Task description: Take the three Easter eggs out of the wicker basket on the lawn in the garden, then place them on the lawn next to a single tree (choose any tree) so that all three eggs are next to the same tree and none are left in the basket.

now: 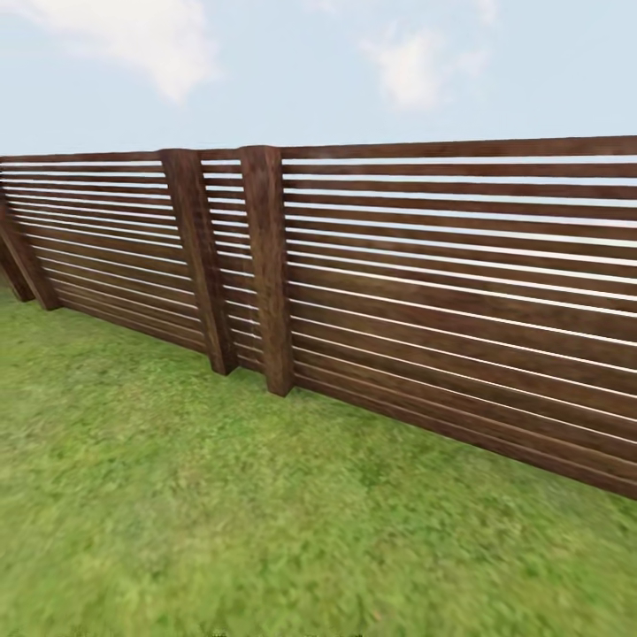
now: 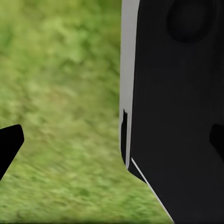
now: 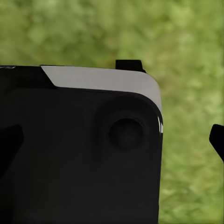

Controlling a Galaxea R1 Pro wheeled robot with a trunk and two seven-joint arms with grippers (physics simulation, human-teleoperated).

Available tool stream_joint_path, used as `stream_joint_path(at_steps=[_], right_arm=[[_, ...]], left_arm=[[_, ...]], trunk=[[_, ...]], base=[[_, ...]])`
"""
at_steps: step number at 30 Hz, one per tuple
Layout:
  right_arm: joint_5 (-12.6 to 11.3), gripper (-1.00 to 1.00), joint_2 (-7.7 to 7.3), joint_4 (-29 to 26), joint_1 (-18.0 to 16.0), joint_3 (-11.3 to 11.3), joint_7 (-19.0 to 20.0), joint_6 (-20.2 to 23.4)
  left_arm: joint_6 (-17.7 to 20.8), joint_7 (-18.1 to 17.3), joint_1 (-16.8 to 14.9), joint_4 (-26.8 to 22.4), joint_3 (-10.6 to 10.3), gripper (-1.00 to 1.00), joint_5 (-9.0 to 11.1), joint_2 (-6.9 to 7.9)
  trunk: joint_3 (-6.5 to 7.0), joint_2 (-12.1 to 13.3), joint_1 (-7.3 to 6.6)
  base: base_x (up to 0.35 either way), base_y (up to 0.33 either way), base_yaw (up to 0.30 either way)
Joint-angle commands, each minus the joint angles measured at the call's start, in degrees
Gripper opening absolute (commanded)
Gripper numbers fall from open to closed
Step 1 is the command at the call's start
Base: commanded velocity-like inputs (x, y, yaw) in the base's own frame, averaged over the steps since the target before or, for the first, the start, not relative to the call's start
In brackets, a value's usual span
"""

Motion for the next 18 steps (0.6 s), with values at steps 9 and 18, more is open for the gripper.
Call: stream_joint_path(at_steps=[9,18], right_arm=[[0.0,1.0,0.01,0.0,0.0,0.0,0.0,-0.3],[0.0,1.0,-0.02,0.1,0.0,0.0,0.0,-0.4]], left_arm=[[-0.1,0.0,0.0,-0.1,0.0,1.0,0.0,0.0],[-0.1,0.0,0.0,-0.1,0.0,1.0,0.0,0.0]], trunk=[[-0.83,0.0,0.0],[-1.62,0.0,0.0]], base=[[0.0,0.0,0.118],[0.0,0.0,0.118]])
